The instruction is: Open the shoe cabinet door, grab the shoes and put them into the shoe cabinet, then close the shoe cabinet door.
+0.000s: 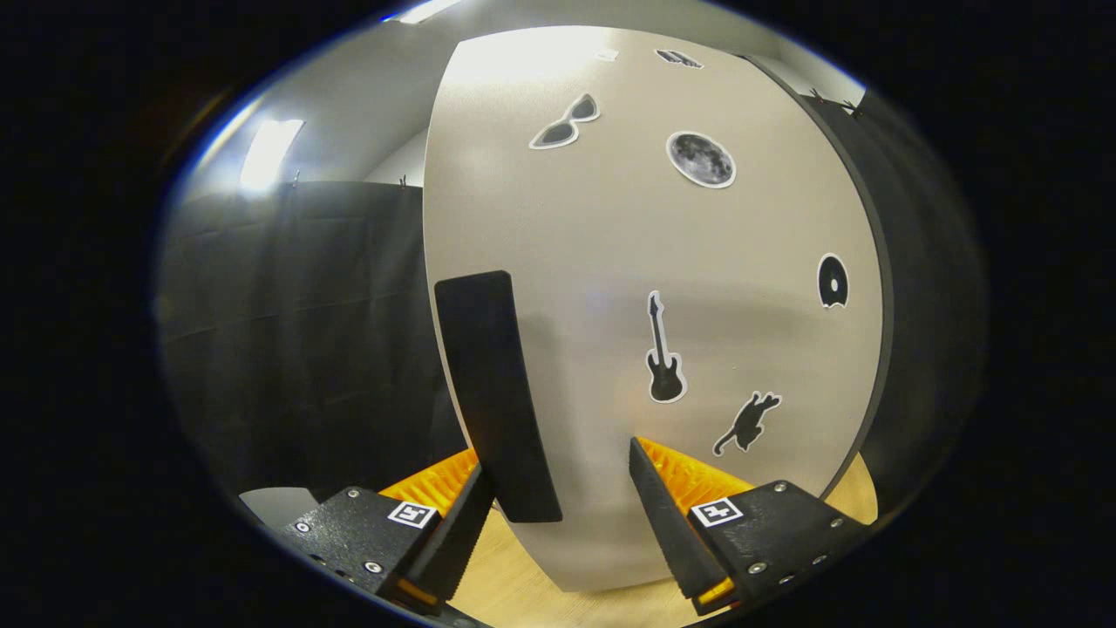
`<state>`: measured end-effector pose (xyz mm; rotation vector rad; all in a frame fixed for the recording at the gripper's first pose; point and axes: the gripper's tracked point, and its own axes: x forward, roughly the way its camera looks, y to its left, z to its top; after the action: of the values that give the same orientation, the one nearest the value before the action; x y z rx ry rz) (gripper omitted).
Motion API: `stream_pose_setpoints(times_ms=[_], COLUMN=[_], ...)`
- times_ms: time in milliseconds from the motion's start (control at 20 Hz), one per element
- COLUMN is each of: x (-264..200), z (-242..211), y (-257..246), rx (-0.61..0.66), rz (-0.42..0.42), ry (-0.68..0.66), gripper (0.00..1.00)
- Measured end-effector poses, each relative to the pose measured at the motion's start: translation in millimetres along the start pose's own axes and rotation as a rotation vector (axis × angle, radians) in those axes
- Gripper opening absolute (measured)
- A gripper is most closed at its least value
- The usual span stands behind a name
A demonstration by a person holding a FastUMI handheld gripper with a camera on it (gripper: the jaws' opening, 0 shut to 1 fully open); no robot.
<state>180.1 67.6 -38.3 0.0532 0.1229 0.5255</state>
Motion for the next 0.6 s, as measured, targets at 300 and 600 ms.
stream_pose_setpoints(times_ms=[300,600], x=[10.0,17.7], z=[-0.2,-1.7], y=[6.2,3.7], rx=[-0.062,-0.059], rz=[-0.078,-0.175], ry=[0.0,-0.017], gripper=[0.93,0.94])
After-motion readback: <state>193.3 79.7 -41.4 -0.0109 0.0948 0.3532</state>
